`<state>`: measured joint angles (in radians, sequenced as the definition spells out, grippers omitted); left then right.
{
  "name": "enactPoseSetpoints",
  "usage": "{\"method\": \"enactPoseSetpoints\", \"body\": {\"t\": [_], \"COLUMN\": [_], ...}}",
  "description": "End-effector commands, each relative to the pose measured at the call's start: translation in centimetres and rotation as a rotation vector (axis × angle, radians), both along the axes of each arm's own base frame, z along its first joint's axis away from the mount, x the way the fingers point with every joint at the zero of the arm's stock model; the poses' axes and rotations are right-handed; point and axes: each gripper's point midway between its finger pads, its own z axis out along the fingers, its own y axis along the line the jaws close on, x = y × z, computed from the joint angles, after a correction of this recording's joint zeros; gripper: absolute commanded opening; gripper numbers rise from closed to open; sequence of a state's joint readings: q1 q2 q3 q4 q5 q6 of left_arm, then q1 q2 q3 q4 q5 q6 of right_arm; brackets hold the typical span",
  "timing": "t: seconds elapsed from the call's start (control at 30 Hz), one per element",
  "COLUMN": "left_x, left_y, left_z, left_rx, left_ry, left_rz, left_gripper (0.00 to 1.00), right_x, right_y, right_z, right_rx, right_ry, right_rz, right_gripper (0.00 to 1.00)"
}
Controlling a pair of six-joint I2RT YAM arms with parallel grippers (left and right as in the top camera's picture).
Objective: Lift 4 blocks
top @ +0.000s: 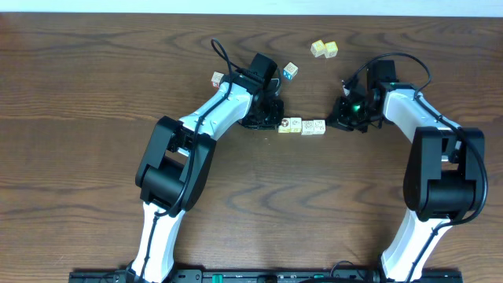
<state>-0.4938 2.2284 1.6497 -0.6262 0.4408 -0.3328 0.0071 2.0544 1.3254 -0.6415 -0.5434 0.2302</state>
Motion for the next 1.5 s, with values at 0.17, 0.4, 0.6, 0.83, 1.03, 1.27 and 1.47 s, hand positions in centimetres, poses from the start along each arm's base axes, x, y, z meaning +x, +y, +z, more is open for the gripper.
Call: {"method": "enactPoseSetpoints", "body": {"t": [0.17,0.4,0.6,0.83,1.03,1.27,1.47], "left_x": [-0.7,-0.6,-0.4,1.0,2.4,3.1,3.2], "left_y": [-0.3,-0.2,1.2,4.4,7.3,8.6,8.7], "left_z": [-0.6,-0.6,-1.0,0.2,0.2,0.2,0.1], "left_rx": [-0.028,-0.025,0.019,-0.016,-0.012,-0.014,-0.004], "left_ry": [0.034,0.033,0.041,0.071,0.077,0.073,0.069], "left_rz": [-0.020,-0.020,0.007,0.084,0.154,0.184,0.186], "left_gripper": [0.07,0.07,0.07,0.07,0.07,0.07,0.07], "right_x": [-0.3,-0.1,-0.2,-1.8,-4.7,-6.9,-7.1], "right_y": [1.6,1.3,-2.1,-4.6,-1.9,3.3,4.1], "right_z": [0.3,0.2,0.9,4.3,4.2,3.9,3.3], "right_rx": [0.014,0.002,-0.151,-0.278,-0.241,-0.238,-0.354], "right_ry": [-0.009,-0.013,0.012,0.036,0.129,0.156,0.160], "right_rz": [0.041,0.031,-0.020,-0.019,0.053,0.166,0.120], "right_gripper": [0.01,0.01,0.01,0.01,0.01,0.01,0.01]}}
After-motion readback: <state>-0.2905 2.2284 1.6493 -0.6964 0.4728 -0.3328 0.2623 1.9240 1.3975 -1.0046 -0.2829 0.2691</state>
